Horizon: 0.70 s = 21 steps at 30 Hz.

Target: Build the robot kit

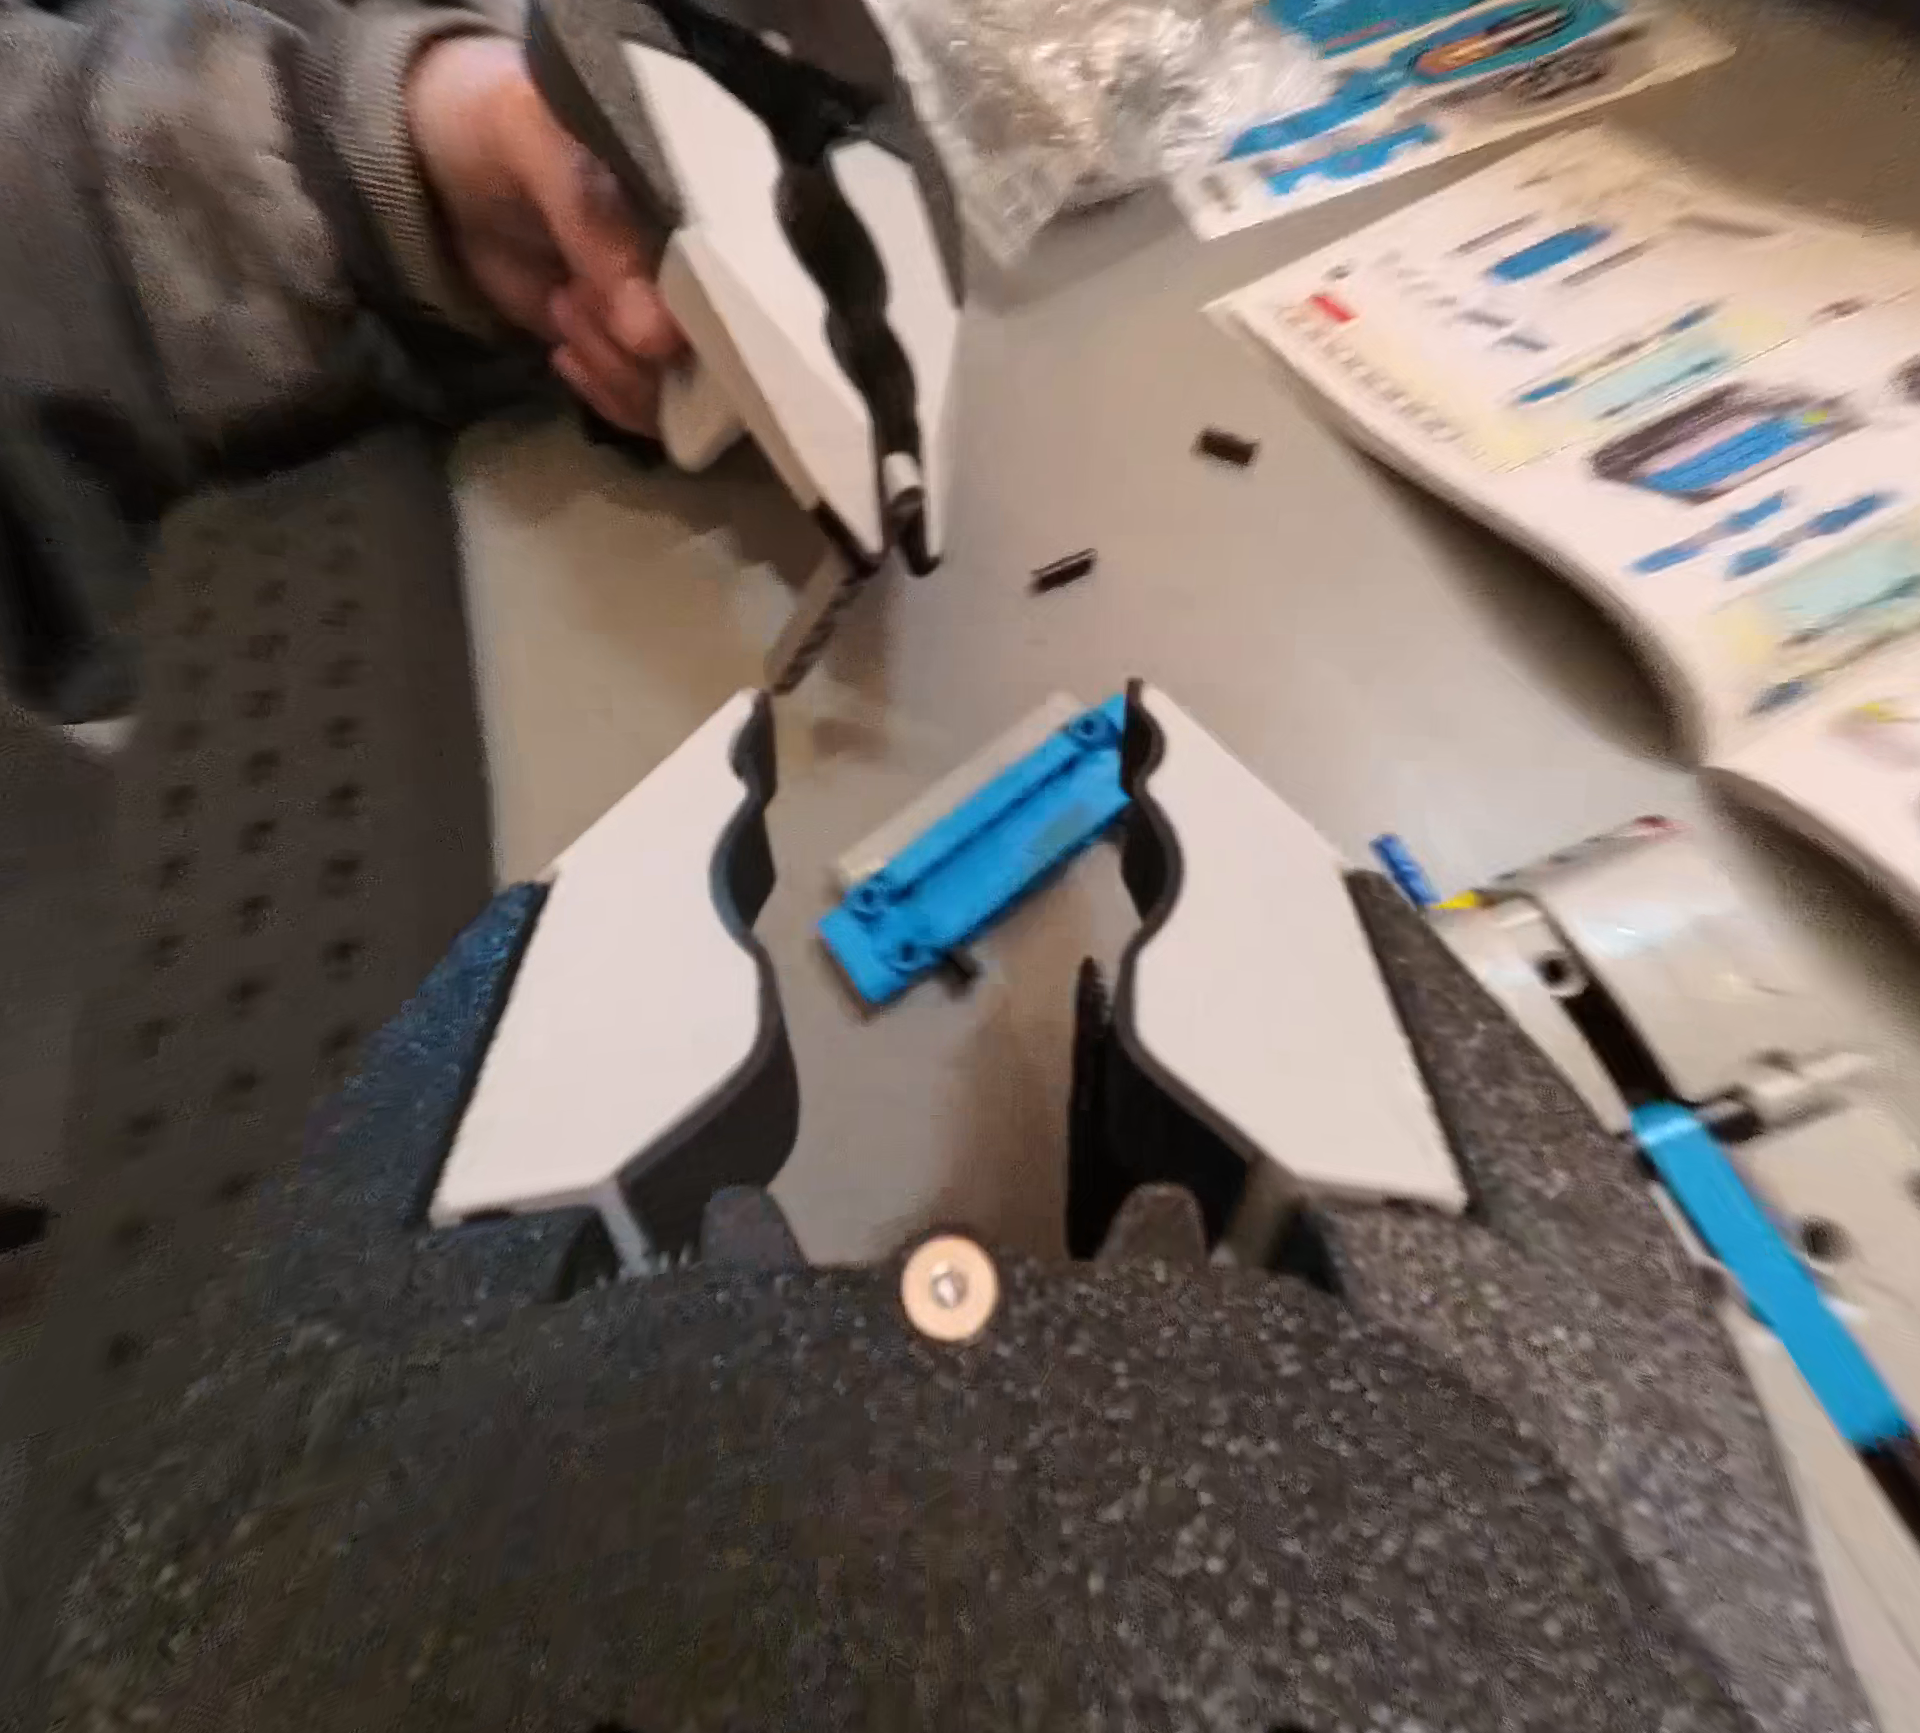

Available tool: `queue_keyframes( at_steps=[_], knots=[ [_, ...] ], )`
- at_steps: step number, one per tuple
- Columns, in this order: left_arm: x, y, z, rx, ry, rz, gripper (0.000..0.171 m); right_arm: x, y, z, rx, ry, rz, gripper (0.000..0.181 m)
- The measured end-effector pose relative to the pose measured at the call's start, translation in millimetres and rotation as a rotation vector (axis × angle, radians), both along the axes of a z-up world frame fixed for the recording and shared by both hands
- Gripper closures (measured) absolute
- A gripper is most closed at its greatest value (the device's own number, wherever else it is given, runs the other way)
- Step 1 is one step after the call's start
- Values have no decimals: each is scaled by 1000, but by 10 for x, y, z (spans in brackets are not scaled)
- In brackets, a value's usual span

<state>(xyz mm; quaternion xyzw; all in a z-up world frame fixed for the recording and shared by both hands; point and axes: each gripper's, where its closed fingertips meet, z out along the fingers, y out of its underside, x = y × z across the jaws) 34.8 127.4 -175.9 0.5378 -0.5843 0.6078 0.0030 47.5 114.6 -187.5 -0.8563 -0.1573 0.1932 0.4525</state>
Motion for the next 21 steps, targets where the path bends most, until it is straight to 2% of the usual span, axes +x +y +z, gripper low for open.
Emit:
queue_keyframes(
  at_steps=[2, 7, 10, 12, 15, 16, 17, 21],
  knots=[
    [-4, 16, -15, 4, 12, 3, 166, 21, -20, 0, -26, 27, -1, 121],
    [16, 92, -169, 96, 76, 44, 165, 250, -151, -129, -158, -129, -98, 125],
    [6, 126, -214, 140, 105, 64, 164, 118, -205, -268, -246, -182, -121, 110],
    [-6, 147, -277, 190, 121, 64, 162, 6, -164, -337, -265, -240, -161, 110],
    [-50, 109, -336, 194, 148, 22, 161, 5, -130, -444, -287, -367, -229, 119],
    [-82, 72, -337, 186, 149, -14, 161, -1, -116, -421, -266, -375, -236, 133],
    [-108, 62, -357, 199, 156, -37, 161, -8, -120, -430, -263, -389, -225, 139],
    [-151, 116, -478, 321, 168, -69, 159, -17, -126, -430, -260, -376, -198, 143]
  ],
)
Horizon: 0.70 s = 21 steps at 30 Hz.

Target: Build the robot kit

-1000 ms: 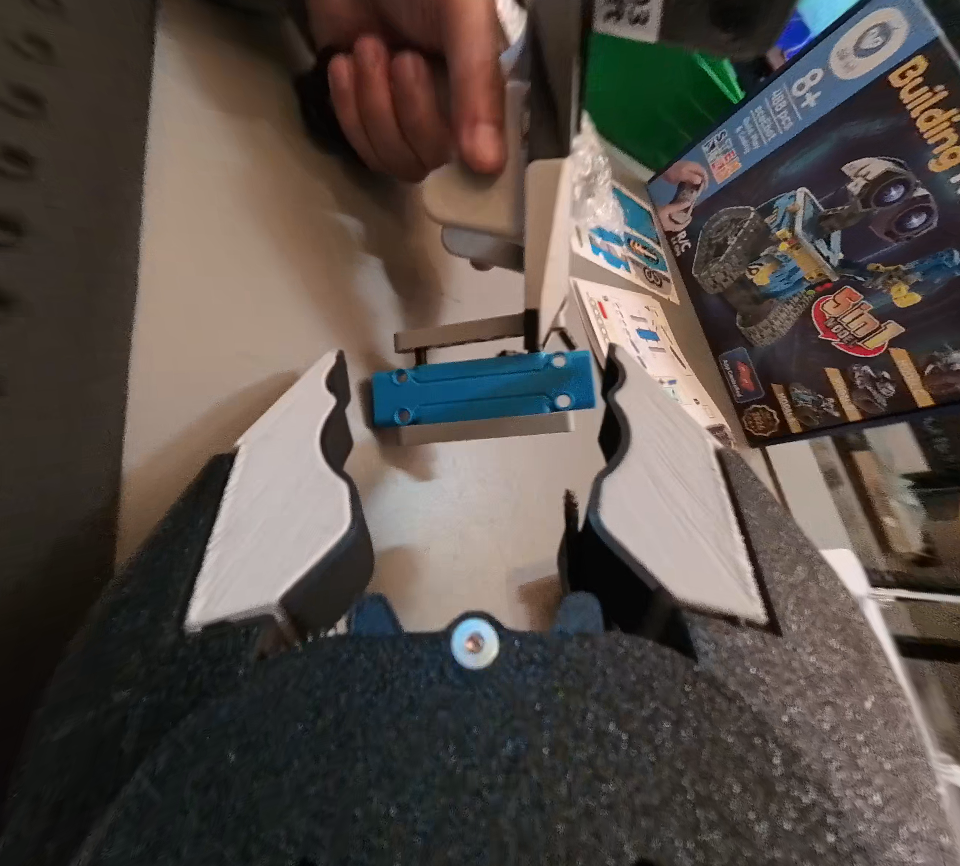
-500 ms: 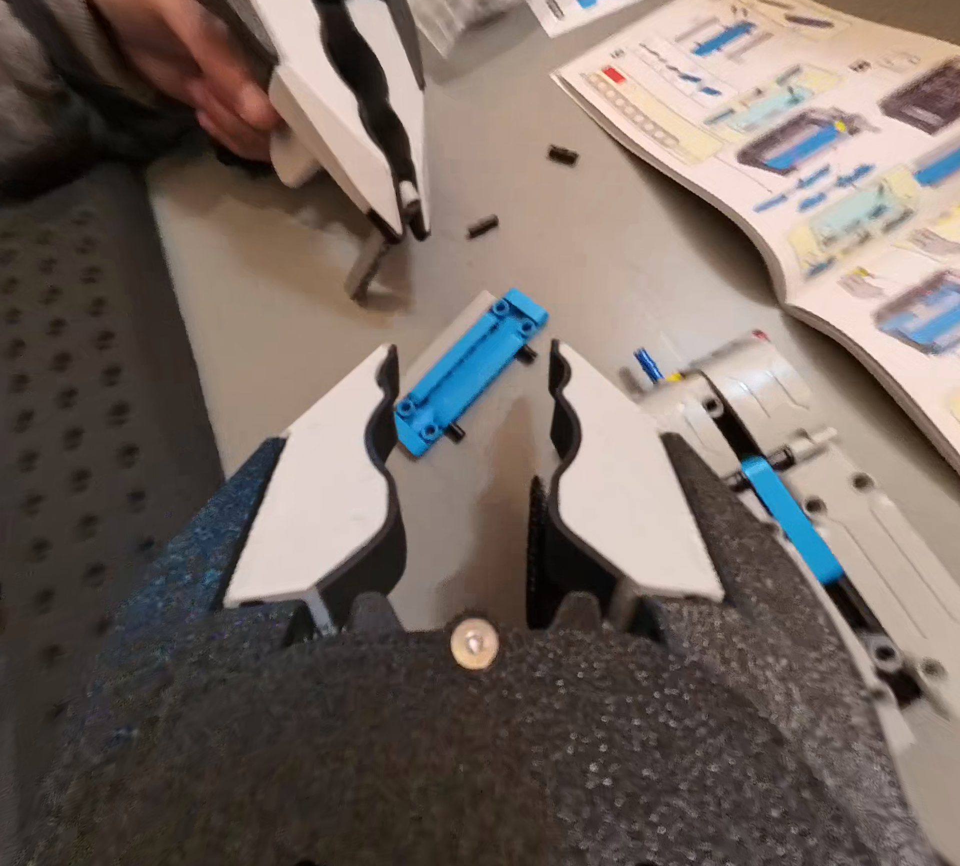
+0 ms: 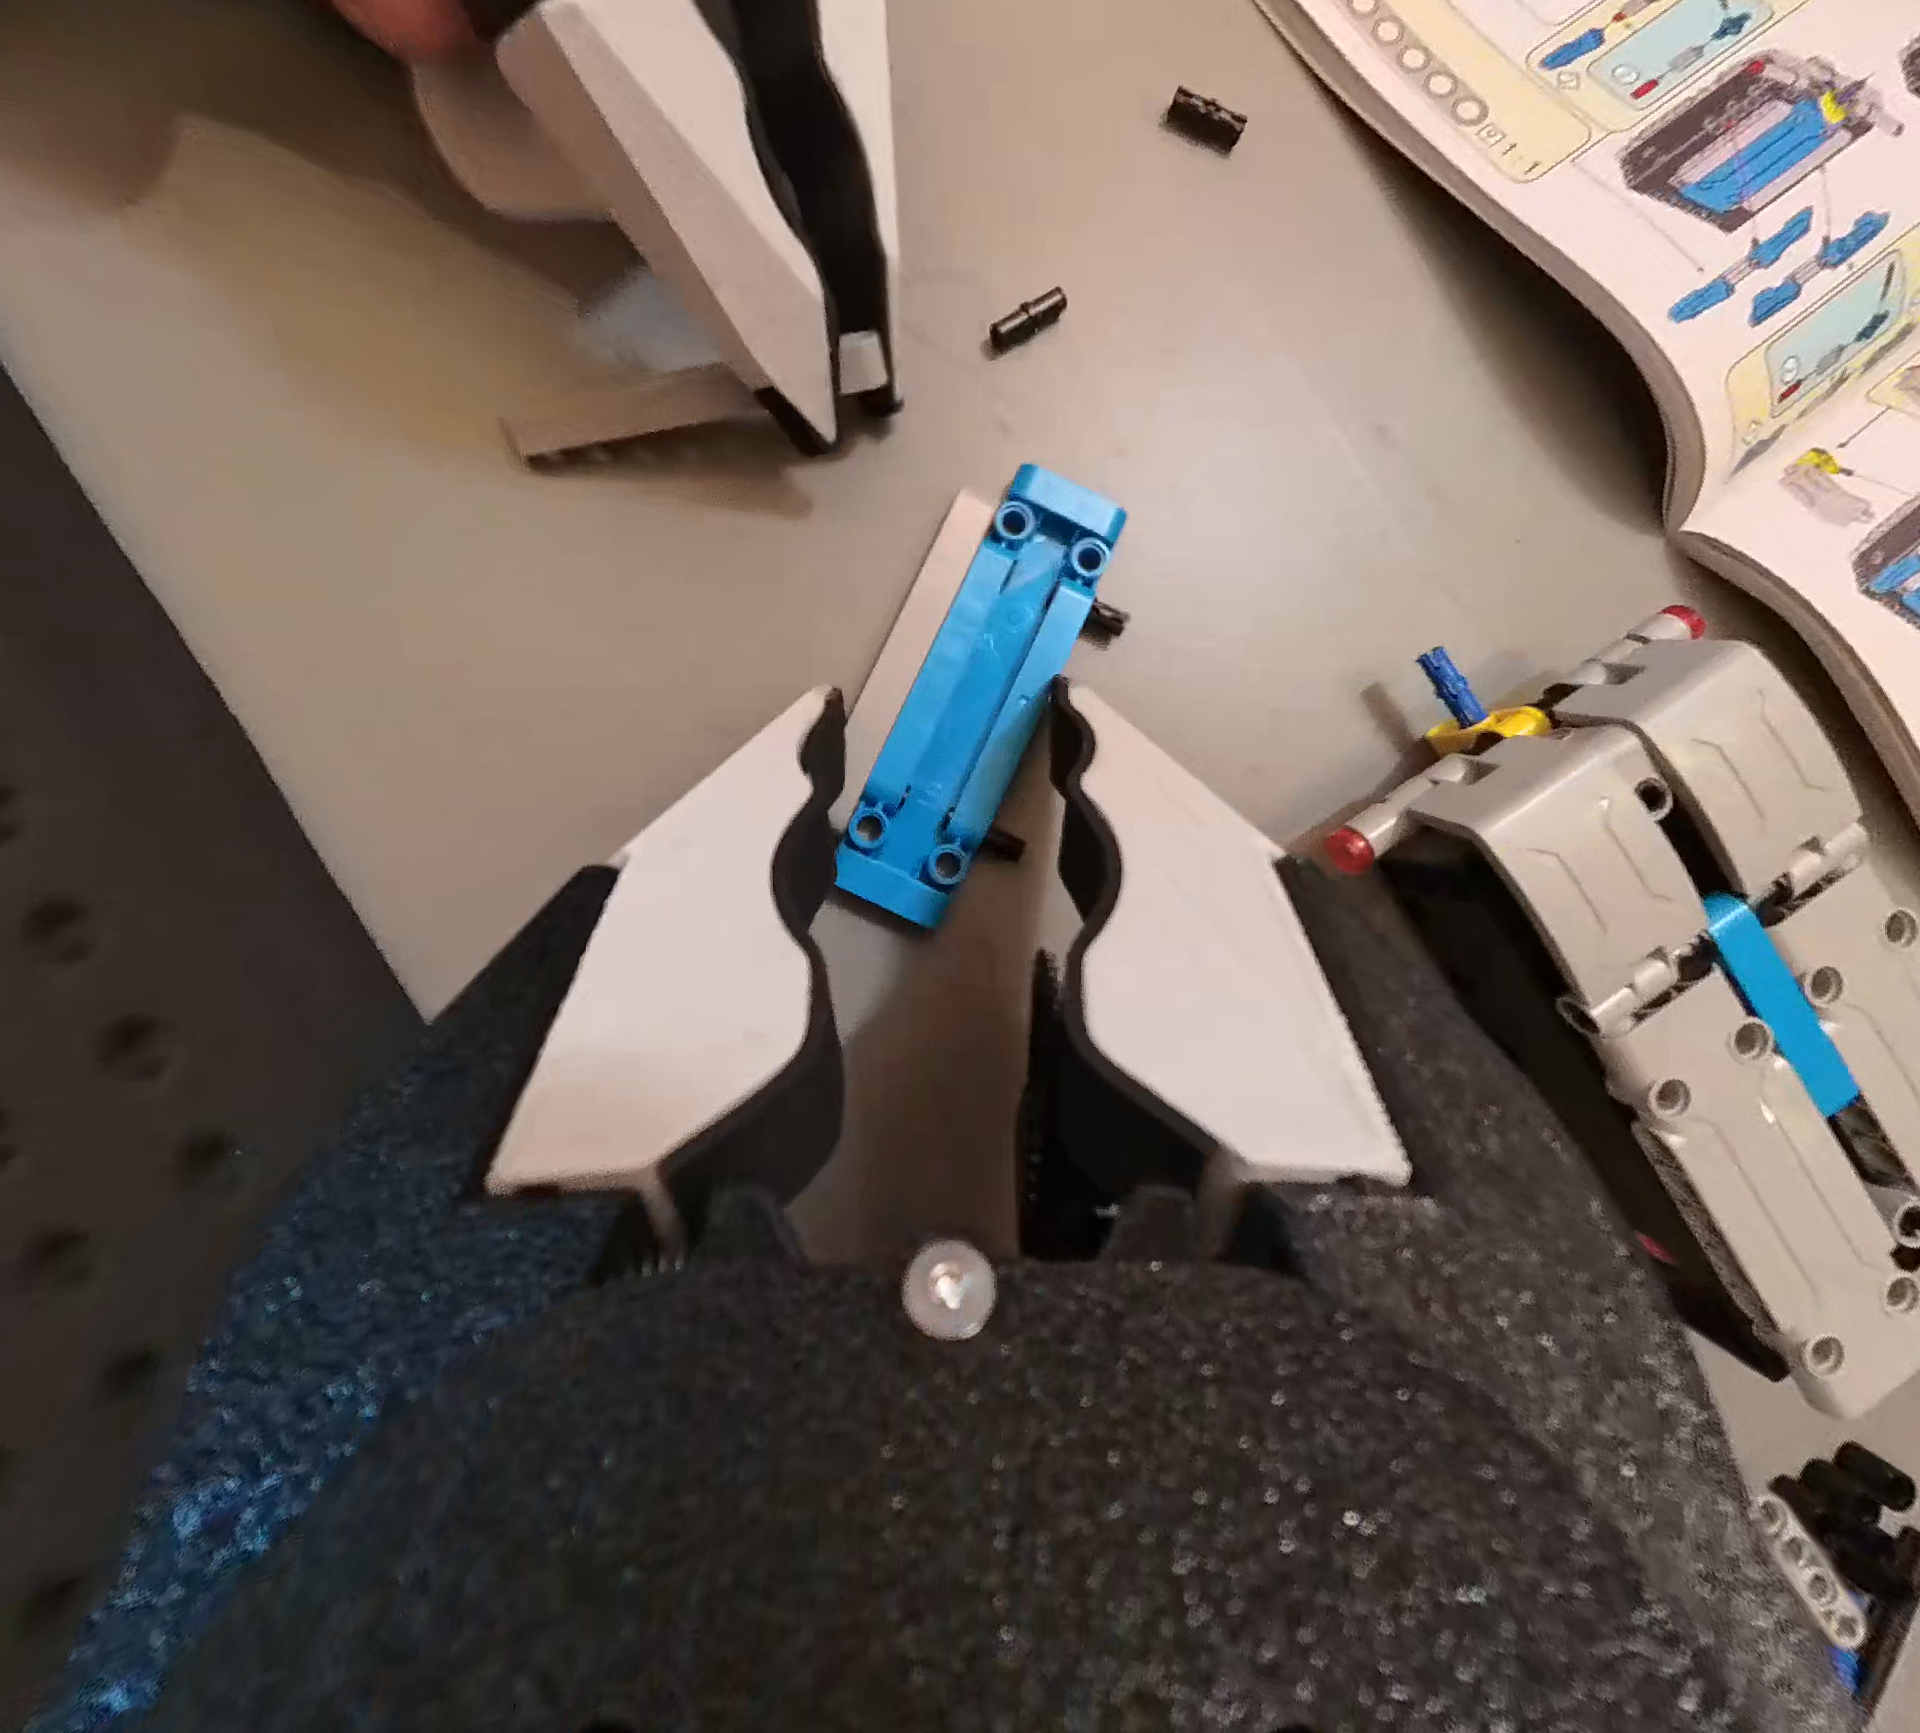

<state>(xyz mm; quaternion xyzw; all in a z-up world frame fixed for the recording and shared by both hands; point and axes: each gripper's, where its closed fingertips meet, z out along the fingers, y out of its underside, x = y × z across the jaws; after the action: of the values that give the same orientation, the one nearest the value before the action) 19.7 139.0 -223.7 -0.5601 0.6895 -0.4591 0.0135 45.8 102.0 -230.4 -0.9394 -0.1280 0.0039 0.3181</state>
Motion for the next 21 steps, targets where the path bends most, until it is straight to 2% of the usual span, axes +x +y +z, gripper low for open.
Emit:
queue_keyframes(
  at_steps=[4, 7, 11, 14, 17, 19, 20, 21],
  knots=[
    [8, -21, 40, 51, -50, -21, 146, 93, -18, 32, 12, 21, 4, 147],
    [71, -18, 228, -6, -137, -1, 140, 28, -9, 226, 73, 256, 11, 147],
    [35, -105, 580, -151, -275, -64, 126, -158, -22, 627, 166, 637, 86, 147],
    [-66, -222, 832, -159, -441, -141, 122, -387, -141, 997, 161, 1085, 211, 147],
    [-237, -417, 1174, -385, -527, -225, 121, -585, -311, 1393, 103, 1549, 377, 148],
    [-322, -474, 1352, -495, -586, -254, 125, -648, -320, 1518, 64, 1758, 414, 148],
    [-350, -489, 1387, -504, -607, -265, 133, -696, -306, 1496, 32, 1788, 411, 148],
    [-377, -505, 1395, -500, -617, -280, 149, -737, -288, 1457, 23, 1780, 404, 148]
  ],
)
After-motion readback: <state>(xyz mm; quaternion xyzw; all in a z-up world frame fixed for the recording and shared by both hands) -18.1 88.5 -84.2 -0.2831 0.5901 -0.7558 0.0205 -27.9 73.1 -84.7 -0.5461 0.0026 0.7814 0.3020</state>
